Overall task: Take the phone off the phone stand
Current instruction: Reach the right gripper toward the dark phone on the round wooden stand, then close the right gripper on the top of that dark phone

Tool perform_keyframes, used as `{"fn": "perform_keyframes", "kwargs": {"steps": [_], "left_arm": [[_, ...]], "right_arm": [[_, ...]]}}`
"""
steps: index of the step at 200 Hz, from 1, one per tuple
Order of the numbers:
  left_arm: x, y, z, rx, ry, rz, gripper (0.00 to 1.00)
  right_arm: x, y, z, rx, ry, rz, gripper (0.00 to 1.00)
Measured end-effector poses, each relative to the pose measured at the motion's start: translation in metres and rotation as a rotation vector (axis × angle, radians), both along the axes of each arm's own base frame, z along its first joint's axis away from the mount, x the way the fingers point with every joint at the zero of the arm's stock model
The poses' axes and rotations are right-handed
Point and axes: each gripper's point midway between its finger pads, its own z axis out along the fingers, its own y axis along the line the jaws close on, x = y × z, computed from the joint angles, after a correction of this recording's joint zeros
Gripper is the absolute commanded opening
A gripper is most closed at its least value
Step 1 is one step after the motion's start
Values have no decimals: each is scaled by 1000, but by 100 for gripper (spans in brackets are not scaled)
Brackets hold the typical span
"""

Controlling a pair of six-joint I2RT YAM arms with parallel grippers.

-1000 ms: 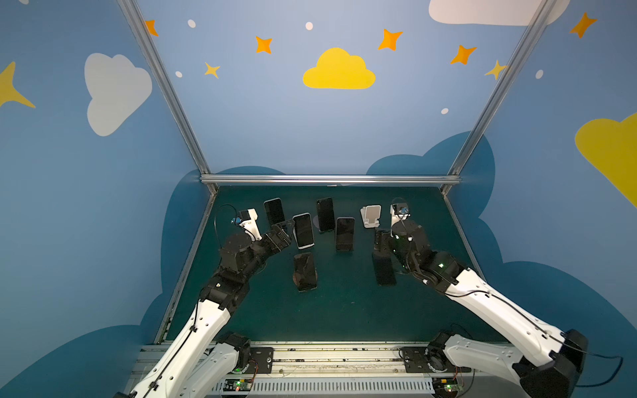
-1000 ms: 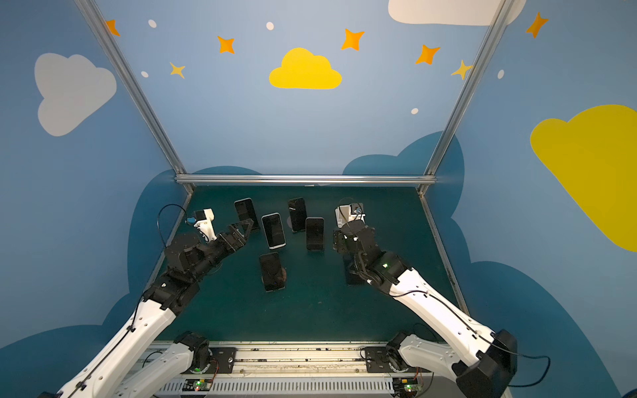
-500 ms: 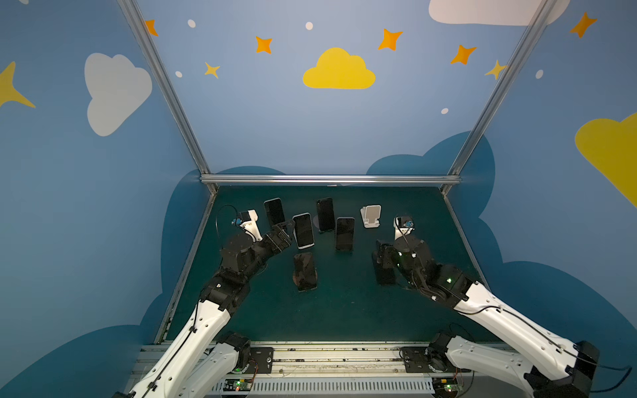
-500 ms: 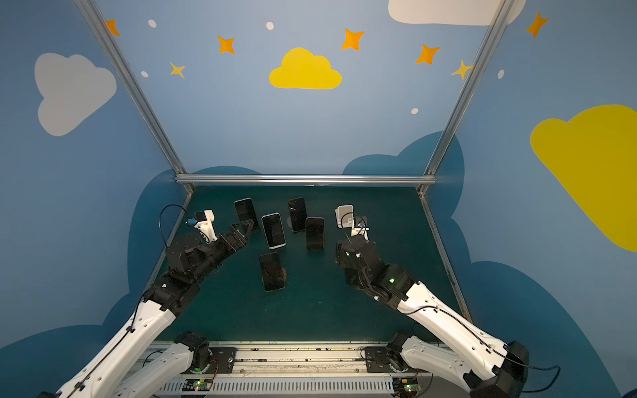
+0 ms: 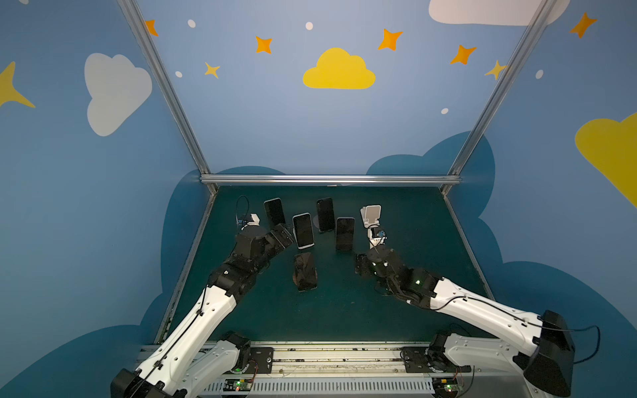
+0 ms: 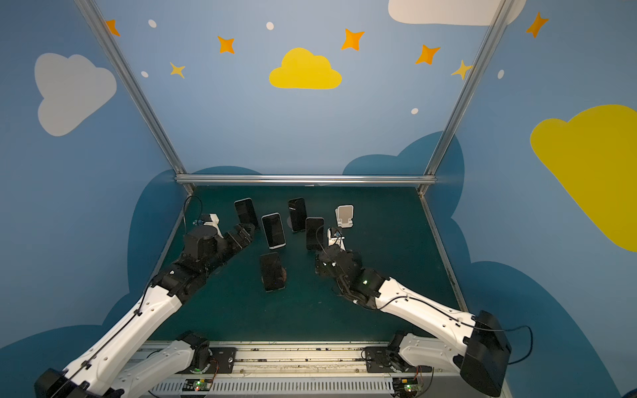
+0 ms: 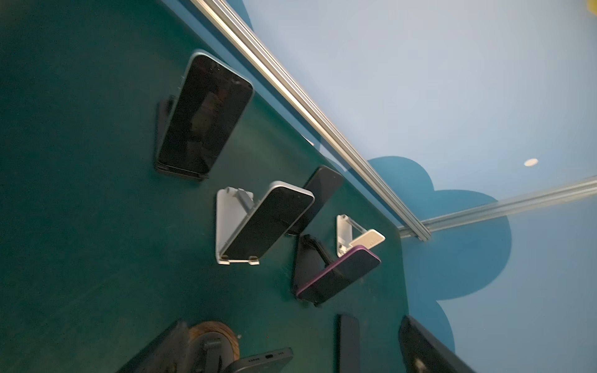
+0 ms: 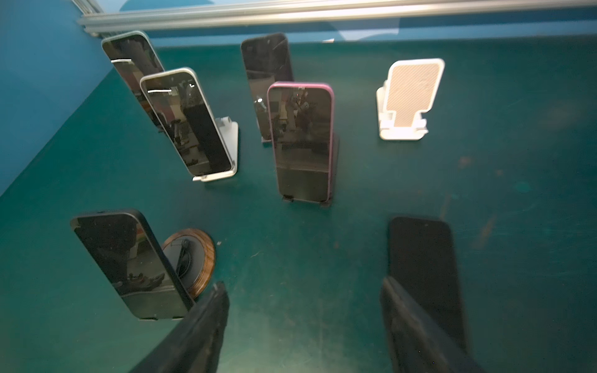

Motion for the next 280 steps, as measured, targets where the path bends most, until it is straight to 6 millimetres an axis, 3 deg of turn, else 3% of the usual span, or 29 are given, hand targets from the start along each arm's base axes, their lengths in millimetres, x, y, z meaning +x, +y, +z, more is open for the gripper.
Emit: {"fn": "perform_keyframes", "kwargs": {"steps": [38,87,137,186,280], "left_arm": [[3,32,-3,71,-7,136,100],[11,65,-13,74,25,253,100],[14,60,-29,79,78,229,100],[15,46,-35,43,109,161,100],[15,37,-29,8,90,116,100]], "right_arm": [[-11,27,-19,16,55,32,80],[-15,65,-22,59,128,68,83],[-37,115,-53,19,207,177,84],[-60,141,-47,35,172,274,87],[-31,174,-42,49,3,262,88]]}}
